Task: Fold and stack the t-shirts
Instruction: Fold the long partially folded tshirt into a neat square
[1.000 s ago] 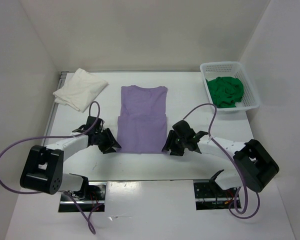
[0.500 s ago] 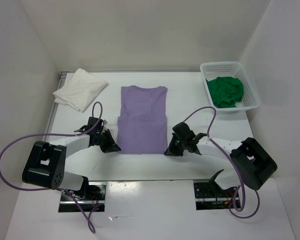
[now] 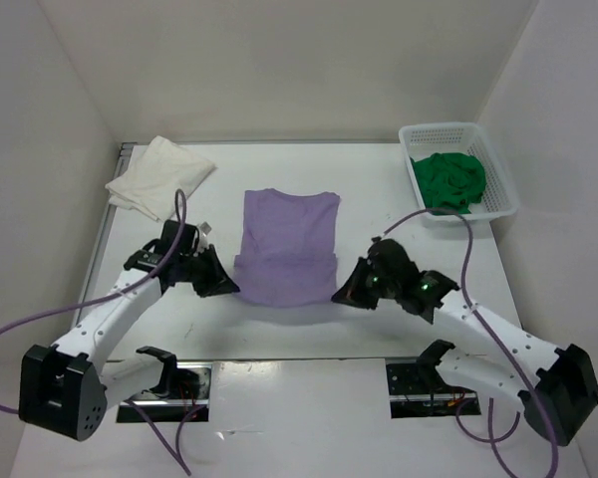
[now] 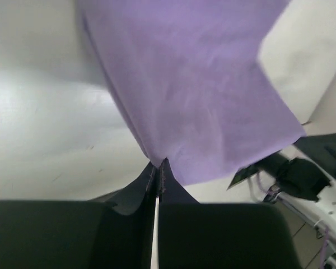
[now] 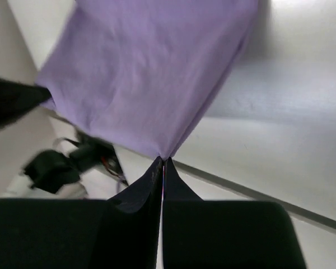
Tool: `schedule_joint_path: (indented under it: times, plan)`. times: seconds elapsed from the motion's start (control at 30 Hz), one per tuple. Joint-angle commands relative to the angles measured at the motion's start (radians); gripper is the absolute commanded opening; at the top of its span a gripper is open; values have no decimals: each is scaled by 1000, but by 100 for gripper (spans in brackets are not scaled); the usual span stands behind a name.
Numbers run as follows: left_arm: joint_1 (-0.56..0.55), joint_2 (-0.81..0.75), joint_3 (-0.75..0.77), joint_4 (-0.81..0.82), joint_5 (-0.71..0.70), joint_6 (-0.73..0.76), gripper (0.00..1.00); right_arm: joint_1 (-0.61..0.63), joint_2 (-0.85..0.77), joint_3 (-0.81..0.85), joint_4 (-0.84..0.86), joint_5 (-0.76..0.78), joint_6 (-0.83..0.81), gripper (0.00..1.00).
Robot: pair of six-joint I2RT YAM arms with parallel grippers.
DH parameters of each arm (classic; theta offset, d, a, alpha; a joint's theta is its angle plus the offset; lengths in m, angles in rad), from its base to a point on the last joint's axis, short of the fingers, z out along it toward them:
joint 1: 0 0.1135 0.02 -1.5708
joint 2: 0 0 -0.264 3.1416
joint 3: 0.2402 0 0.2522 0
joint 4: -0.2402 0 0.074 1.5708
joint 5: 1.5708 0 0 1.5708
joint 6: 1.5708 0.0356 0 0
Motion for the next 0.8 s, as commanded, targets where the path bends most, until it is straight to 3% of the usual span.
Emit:
schedule_joint_path:
  times: [0.0, 0.17, 0.4, 0.5, 0.6, 0.77]
  plan:
    - [39, 56, 141, -30, 1, 39, 0, -215, 45, 146, -83, -56, -135, 0]
    - [105, 372, 414, 101, -12, 91, 0, -379, 323, 406, 6, -64, -364, 0]
    - [142, 763, 724, 256, -97, 48, 0, -471, 799, 745, 81, -31, -437, 0]
    - [142, 886, 865, 265, -127, 39, 0, -482, 910, 867, 92, -16, -447, 0]
    - [151, 953, 948, 277, -162, 30, 7, -491, 1047, 961, 92, 4, -447, 0]
    - [160, 1027, 1019, 320, -183, 7, 22, -491, 1118, 1050, 101, 48, -402, 0]
